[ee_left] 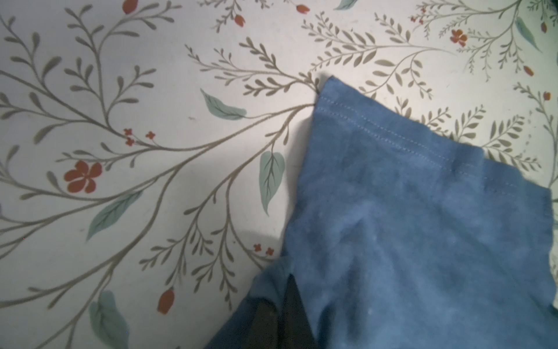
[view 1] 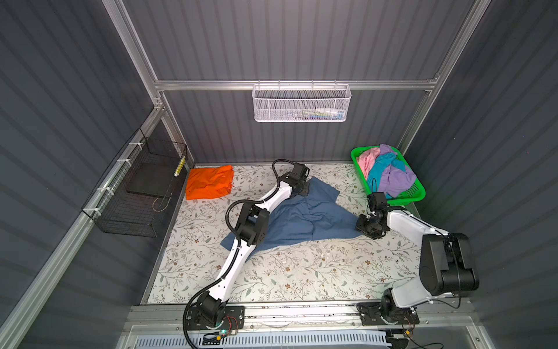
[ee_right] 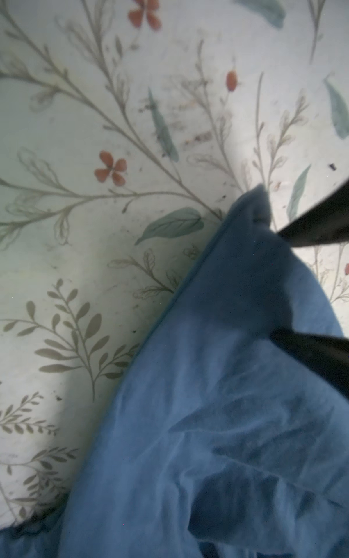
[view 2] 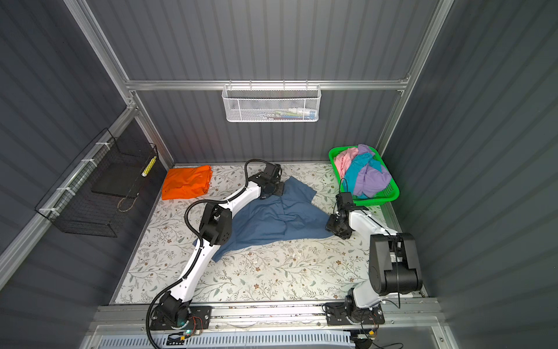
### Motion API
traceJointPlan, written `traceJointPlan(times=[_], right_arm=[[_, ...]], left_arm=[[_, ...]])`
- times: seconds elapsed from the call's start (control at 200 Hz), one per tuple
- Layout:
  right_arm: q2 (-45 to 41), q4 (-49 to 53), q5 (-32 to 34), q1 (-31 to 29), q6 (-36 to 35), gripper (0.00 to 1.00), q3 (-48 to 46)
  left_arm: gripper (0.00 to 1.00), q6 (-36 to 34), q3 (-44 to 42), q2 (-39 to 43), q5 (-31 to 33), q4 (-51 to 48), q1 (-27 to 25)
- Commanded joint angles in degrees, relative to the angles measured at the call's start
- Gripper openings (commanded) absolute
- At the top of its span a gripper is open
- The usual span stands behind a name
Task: Fold and stack the t-shirts
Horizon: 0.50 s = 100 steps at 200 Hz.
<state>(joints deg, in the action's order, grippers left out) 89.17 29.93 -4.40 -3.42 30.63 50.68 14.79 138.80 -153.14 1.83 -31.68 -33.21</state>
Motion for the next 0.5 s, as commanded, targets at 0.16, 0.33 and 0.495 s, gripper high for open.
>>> traceJointPlan(times=[0.16,0.33,0.495], right_arm=[[1.75,-0.31,-0.64,-0.49,-1.58,0.39,6.39],[0.9,0.03,-2.53,-2.47,-2.7,0.07,9.96],[-1.17,0.51,-2.99,-5.88,-4.06,0.03,14.41]], left_arm=[[0.0,0.98,-0.55,19.67,-1.29,-3.03,6.78],[0.0,0.44,-12.58,35.36,-0.04,1.16,7.5],[0.0,1.62,-17.89,44.55,-2.48,1.82,7.45]])
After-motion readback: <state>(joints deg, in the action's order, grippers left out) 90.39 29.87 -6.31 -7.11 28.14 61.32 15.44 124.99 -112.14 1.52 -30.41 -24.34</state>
